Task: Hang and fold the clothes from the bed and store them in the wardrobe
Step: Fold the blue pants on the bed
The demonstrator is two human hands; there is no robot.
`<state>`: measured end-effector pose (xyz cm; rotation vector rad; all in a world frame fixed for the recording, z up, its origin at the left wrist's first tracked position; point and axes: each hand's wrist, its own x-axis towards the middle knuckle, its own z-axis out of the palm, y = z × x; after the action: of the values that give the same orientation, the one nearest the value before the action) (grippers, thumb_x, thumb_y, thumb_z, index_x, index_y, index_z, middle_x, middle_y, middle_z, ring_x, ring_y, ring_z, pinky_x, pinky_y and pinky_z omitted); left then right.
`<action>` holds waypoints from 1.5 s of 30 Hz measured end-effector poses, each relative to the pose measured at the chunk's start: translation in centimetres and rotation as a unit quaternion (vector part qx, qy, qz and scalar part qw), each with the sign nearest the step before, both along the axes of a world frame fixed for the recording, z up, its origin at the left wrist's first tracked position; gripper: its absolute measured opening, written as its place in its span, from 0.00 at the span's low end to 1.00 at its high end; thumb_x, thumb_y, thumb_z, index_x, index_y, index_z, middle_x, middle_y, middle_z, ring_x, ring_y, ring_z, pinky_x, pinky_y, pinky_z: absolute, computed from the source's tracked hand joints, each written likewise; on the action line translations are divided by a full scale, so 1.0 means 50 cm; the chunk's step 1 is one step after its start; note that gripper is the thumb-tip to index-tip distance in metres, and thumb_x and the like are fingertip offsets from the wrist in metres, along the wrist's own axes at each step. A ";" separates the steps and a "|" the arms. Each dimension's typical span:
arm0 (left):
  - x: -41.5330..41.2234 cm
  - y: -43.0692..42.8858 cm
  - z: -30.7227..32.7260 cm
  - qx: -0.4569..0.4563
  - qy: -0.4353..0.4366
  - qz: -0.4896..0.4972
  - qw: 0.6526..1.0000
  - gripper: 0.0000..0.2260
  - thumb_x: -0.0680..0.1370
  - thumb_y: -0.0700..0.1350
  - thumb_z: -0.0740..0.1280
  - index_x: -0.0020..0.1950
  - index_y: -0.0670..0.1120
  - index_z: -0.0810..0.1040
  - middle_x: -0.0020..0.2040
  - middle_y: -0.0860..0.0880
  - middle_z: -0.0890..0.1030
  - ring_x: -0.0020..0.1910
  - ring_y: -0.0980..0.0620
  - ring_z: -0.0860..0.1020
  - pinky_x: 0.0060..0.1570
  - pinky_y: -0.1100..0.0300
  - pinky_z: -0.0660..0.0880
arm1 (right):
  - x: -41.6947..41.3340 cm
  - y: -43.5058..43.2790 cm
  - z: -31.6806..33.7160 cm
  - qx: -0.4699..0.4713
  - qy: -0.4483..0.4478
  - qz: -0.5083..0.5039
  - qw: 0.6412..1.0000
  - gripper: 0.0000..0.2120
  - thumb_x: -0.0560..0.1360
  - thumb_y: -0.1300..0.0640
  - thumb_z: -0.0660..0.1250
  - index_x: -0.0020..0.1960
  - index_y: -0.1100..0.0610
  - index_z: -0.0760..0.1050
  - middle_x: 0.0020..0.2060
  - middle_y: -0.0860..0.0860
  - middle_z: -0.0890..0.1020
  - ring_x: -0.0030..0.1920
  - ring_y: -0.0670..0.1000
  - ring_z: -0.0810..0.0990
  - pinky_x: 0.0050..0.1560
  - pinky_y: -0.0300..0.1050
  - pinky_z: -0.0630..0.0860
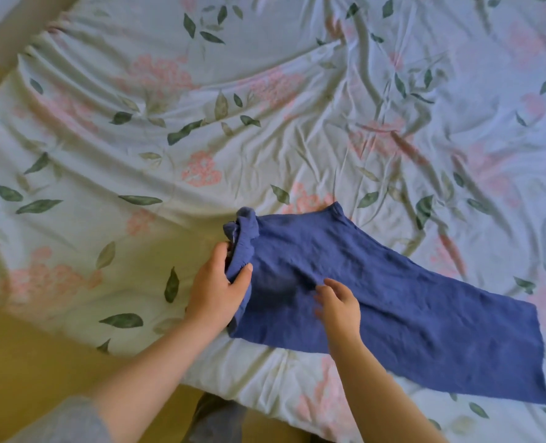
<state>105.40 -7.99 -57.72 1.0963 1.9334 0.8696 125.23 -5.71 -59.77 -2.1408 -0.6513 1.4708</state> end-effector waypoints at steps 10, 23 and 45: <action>0.243 0.043 0.043 0.041 -0.013 -0.086 0.995 0.09 0.76 0.43 0.70 0.54 0.46 0.74 0.44 0.53 0.81 0.40 0.56 0.78 0.40 0.62 0.73 | 0.237 -0.038 0.048 0.024 0.012 -0.088 0.996 0.12 0.79 0.61 0.64 0.62 0.58 0.76 0.54 0.55 0.82 0.53 0.53 0.82 0.55 0.52 0.80; 0.597 0.048 0.036 0.018 -0.033 -0.207 0.978 0.11 0.77 0.47 0.68 0.57 0.47 0.72 0.47 0.53 0.80 0.44 0.54 0.78 0.42 0.64 0.73 | 0.562 -0.112 0.052 0.024 0.006 -0.193 0.981 0.10 0.79 0.63 0.63 0.59 0.59 0.76 0.50 0.57 0.83 0.51 0.56 0.83 0.48 0.47 0.80; 0.722 0.021 -0.105 -0.130 0.056 -0.308 0.941 0.09 0.78 0.45 0.65 0.57 0.48 0.77 0.46 0.55 0.78 0.41 0.55 0.78 0.49 0.54 0.77 | 0.677 -0.066 -0.053 -0.007 -0.026 -0.046 0.999 0.11 0.78 0.55 0.64 0.58 0.55 0.78 0.50 0.50 0.83 0.50 0.49 0.81 0.55 0.47 0.79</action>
<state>141.48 -6.95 -62.95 1.4850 1.5774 0.2043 159.08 -9.00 -62.42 -2.1958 -0.5549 1.3796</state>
